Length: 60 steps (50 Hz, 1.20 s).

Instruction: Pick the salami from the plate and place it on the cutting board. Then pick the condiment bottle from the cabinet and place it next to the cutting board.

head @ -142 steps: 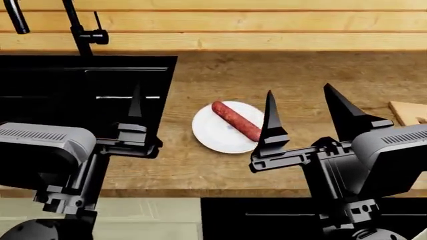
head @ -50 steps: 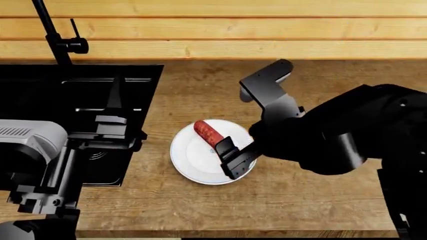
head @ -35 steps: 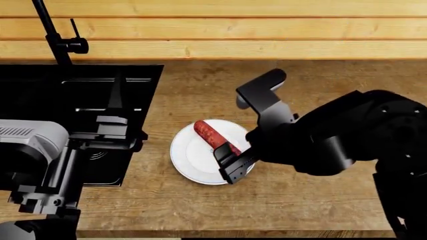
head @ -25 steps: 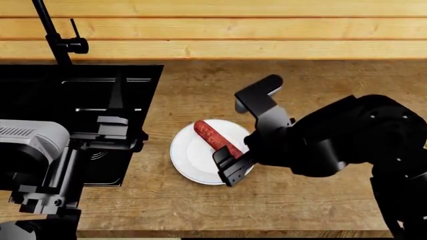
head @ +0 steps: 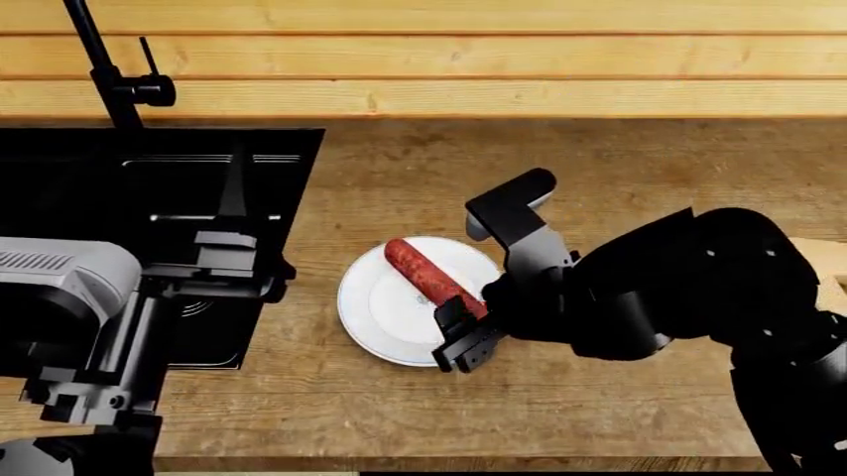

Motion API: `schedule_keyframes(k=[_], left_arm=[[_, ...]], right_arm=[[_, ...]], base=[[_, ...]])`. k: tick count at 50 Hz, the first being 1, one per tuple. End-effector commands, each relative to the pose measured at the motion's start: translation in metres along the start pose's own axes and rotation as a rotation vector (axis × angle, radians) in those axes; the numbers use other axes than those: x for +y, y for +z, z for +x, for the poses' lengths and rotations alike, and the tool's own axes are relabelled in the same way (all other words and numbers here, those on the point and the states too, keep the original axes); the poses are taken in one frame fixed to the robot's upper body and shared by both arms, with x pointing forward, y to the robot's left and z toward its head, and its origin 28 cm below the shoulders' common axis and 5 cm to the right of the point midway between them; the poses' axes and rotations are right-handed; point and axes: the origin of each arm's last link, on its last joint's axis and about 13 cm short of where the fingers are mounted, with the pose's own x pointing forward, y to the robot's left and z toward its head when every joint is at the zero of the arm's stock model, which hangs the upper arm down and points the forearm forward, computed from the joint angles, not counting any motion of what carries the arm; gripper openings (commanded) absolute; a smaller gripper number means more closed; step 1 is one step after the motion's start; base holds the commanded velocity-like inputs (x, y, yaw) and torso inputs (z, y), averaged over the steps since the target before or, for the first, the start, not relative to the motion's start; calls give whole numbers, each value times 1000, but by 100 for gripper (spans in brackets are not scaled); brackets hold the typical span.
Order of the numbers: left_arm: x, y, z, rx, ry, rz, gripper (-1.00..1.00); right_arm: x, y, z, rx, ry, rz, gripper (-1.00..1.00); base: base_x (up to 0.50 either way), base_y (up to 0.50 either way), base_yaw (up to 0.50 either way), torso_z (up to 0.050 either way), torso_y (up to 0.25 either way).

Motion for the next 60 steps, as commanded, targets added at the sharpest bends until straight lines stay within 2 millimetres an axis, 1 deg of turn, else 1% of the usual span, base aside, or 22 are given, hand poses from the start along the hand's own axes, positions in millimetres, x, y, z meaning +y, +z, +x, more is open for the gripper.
schedule_keyframes(k=[1,11,18,22,26,29,33,39,44,51,54,60], left_arm=[[0,0,0,2,-3,1,100],[-1,0,-1,0,-5,0,100],[0,0,-1,0,-5,-1,100],[0,1,-1,-2,-4,-1,100],[0,1,-1,-2,-4,-1,100],[0,1,-1,-3,-2,-2,100],[0,1,-1,-2,-3,-1,100],[0,1,-1,-3,-3,1,100],[0,1,-1,-4,-2,1,100],[0,1,-1,-2,-4,2,100],[0,0,-1,-1,-4,2,100],[0,0,0,0,-4,2,100]], right_arm=[[0,-2,1,0,-5,3,-100],[1,0,-2,-9,-11,-4,-100],[1,5,-6,-35,-26,-4,-100],[1,14,-14,-95,-45,-3,-100],[-1,27,-28,-188,-81,16,-100],[-3,34,-39,-241,-106,32,-100],[-14,37,-54,-308,-184,77,-100],[-33,34,-74,-379,-330,145,-100],[-54,26,-87,-401,-448,259,-100],[-85,9,-108,-415,-591,404,-100],[-91,3,-115,-416,-640,436,-100],[-97,-3,-121,-399,-736,491,-100]], base=[[0,0,0,0,0],[0,0,0,0,0],[0,0,0,0,0],[0,0,0,0,0],[0,0,0,0,0],[0,0,0,0,0],[0,0,0,0,0],[0,0,0,0,0],[0,0,0,0,0],[0,0,0,0,0],[0,0,0,0,0],[0,0,0,0,0]])
